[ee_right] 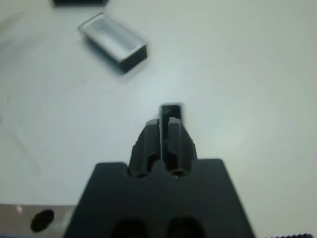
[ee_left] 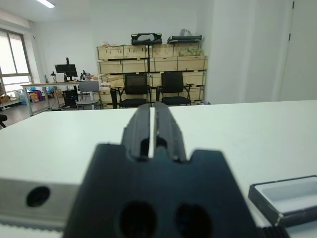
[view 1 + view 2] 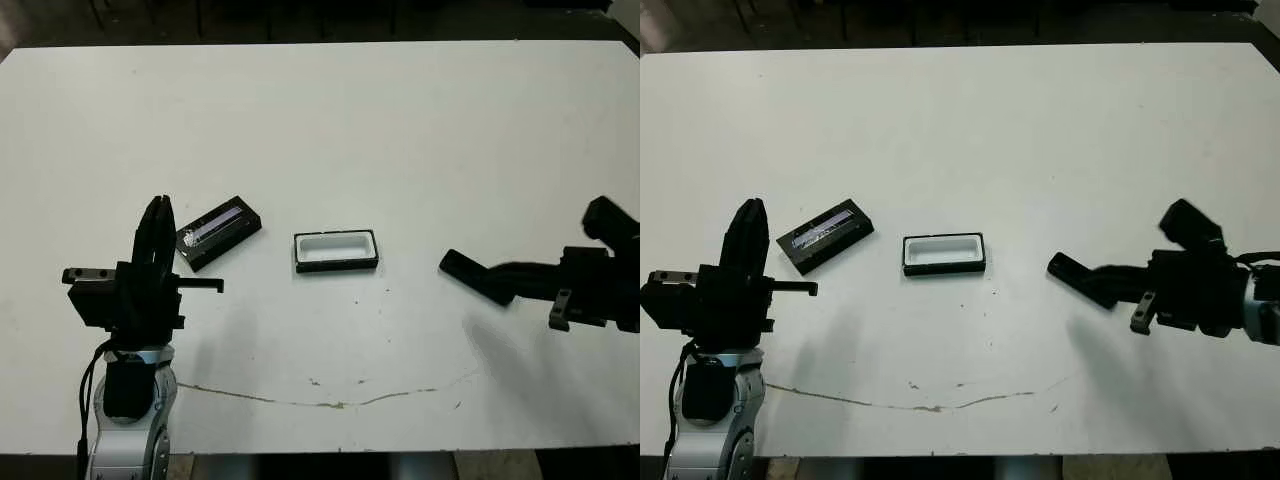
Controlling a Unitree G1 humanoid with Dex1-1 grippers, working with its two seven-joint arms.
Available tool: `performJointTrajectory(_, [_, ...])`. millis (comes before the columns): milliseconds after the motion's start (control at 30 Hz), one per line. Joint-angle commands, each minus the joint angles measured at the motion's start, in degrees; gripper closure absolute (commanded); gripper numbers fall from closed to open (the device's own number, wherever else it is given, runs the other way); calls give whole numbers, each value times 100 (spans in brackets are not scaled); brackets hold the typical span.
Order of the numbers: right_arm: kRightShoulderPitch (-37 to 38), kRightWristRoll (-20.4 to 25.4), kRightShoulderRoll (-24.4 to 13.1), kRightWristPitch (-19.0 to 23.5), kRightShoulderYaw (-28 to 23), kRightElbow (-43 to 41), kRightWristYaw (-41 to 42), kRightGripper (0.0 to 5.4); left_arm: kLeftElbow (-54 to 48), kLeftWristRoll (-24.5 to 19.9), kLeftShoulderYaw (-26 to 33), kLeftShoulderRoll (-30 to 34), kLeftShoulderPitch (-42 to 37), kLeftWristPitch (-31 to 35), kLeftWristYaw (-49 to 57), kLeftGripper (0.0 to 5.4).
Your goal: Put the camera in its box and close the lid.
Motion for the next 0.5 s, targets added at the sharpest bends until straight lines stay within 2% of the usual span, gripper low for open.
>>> performJointTrajectory(33, [-242,182,395,-592,-216,815,290,539,82,-10,21,45,87,45,-12,540])
performJointTrajectory(167, [-417,77,212,-487,-243,599,150,506,95,-20,-12,15,87,44,-10,540])
performJointTrajectory(300, [-480,-11,405,-554,-30,877,185,443,86,56,-54,-8,117,24,32,540])
performJointTrajectory(500, [-523,-181,472,-758,311,1399,518,336,80,-26,-38,-15,141,34,24,540])
